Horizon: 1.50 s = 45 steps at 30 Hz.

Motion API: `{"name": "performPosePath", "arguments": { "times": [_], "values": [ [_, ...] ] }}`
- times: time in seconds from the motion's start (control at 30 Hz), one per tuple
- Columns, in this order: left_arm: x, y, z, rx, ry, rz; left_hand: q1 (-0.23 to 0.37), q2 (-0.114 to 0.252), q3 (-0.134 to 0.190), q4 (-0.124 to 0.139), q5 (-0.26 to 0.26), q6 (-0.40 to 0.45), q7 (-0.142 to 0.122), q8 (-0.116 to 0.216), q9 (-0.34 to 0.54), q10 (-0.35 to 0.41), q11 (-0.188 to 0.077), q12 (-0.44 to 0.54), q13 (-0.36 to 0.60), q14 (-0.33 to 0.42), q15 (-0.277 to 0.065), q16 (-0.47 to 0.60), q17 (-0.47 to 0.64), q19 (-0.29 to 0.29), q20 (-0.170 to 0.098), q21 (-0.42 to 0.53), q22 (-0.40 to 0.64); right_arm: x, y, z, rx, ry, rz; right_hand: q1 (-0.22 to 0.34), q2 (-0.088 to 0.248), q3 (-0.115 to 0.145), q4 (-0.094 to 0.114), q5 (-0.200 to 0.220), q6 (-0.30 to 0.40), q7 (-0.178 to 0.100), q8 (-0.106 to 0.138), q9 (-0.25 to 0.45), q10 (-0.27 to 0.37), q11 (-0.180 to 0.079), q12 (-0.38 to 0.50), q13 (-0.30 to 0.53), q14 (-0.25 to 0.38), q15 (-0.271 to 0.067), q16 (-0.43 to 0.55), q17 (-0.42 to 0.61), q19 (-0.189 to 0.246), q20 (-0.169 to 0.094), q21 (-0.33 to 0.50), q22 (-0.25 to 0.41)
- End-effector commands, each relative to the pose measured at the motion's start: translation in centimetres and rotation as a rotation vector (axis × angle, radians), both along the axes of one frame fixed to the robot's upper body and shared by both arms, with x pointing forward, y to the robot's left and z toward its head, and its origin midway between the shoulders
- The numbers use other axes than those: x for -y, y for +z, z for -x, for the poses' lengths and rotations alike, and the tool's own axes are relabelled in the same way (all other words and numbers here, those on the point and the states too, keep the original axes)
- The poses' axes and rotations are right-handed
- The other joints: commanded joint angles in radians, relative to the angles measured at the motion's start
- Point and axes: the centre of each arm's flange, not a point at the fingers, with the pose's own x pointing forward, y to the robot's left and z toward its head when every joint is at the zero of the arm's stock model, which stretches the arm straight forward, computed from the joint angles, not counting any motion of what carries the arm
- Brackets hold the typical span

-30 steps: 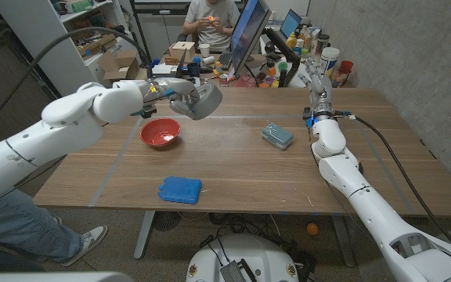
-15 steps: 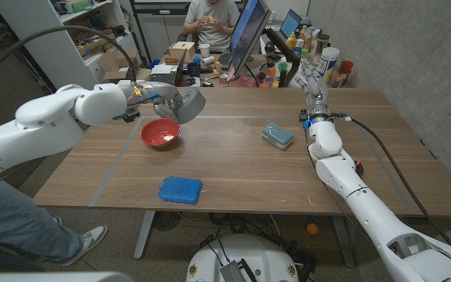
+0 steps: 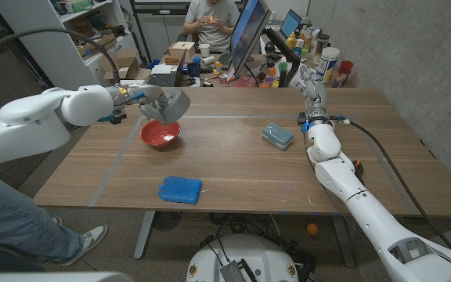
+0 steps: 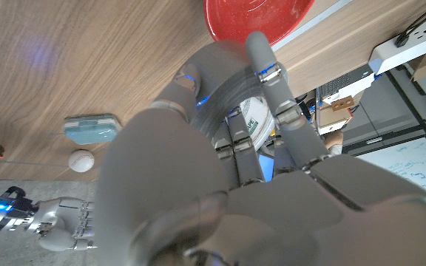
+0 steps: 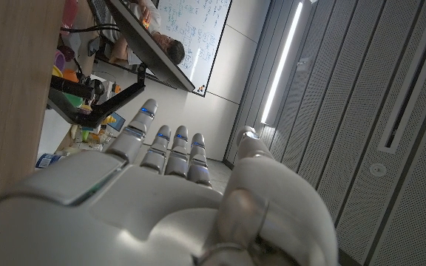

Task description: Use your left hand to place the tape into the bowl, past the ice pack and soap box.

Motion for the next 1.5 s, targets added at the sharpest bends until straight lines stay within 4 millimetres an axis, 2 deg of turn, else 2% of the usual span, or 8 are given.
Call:
{"name": "performPosePath", "arguments": {
  "times": [0.03,0.37,0.63,1.2,1.5],
  "values": [
    [-3.1,-0.6,-0.8,-0.026,0.093,0.048,0.065,0.071,0.019,0.007,0.008,0.215,-0.042,0.003,0.002,0.227,-0.124,0.017,0.299,0.614,-0.509,-0.003,0.003,-0.011,-0.01,0.011,0.002,-0.2,-0.6,0.1,-0.024,-0.007,0.004,-0.005,-0.003,0.0,0.0,0.003,0.007,-0.004,-0.004,0.004,0.009,0.0,0.003,0.002,0.005,0.0,0.006,-0.001,-0.003,0.0,0.006,0.002],
    [-4.4,-1.2,-1.2,-0.033,0.14,0.055,0.064,0.07,0.02,0.008,0.008,0.212,-0.045,0.002,0.003,0.227,-0.126,0.013,0.306,0.616,-0.509,-0.004,0.006,-0.014,-0.012,0.016,0.002,-0.6,-1.2,-0.3,-0.042,0.001,0.008,-0.005,-0.002,-0.001,0.0,0.003,0.007,-0.004,-0.004,0.004,0.008,0.0,0.002,0.002,0.005,-0.001,0.005,-0.001,-0.002,-0.001,0.006,0.002],
    [-5.1,-1.5,-3.0,-0.062,0.162,0.084,0.06,0.071,0.02,0.01,0.007,0.214,-0.045,0.003,0.002,0.228,-0.126,0.011,0.311,0.616,-0.51,-0.006,0.006,-0.018,-0.011,0.02,0.001,-0.6,-1.7,-0.4,-0.053,-0.001,0.004,-0.004,-0.002,-0.001,-0.001,0.003,0.008,-0.004,-0.003,0.004,0.008,0.0,0.002,0.002,0.006,0.0,0.006,-0.001,-0.002,-0.001,0.006,0.002],
    [-4.5,-2.1,-4.8,-0.106,0.162,0.076,0.058,0.072,0.021,0.01,0.007,0.215,-0.045,0.003,0.002,0.229,-0.126,0.004,0.322,0.611,-0.507,-0.01,0.009,-0.028,-0.01,0.026,0.001,0.3,-2.4,-0.8,-0.067,-0.012,-0.015,-0.005,-0.003,-0.002,-0.001,0.003,0.008,-0.003,-0.003,0.004,0.008,0.0,0.002,0.002,0.006,0.0,0.006,-0.001,-0.001,-0.001,0.007,0.002],
    [-4.9,-2.6,-5.9,-0.136,0.184,0.083,0.058,0.071,0.021,0.01,0.006,0.213,-0.044,0.003,0.003,0.23,-0.125,0.001,0.327,0.61,-0.506,-0.012,0.009,-0.032,-0.009,0.03,0.0,0.4,-2.4,-1.1,-0.072,-0.013,-0.019,-0.004,-0.003,-0.003,-0.001,0.003,0.009,-0.004,-0.003,0.004,0.009,0.003,0.002,0.002,0.006,0.0,0.005,-0.001,-0.001,-0.001,0.007,0.002]
  ]
}}
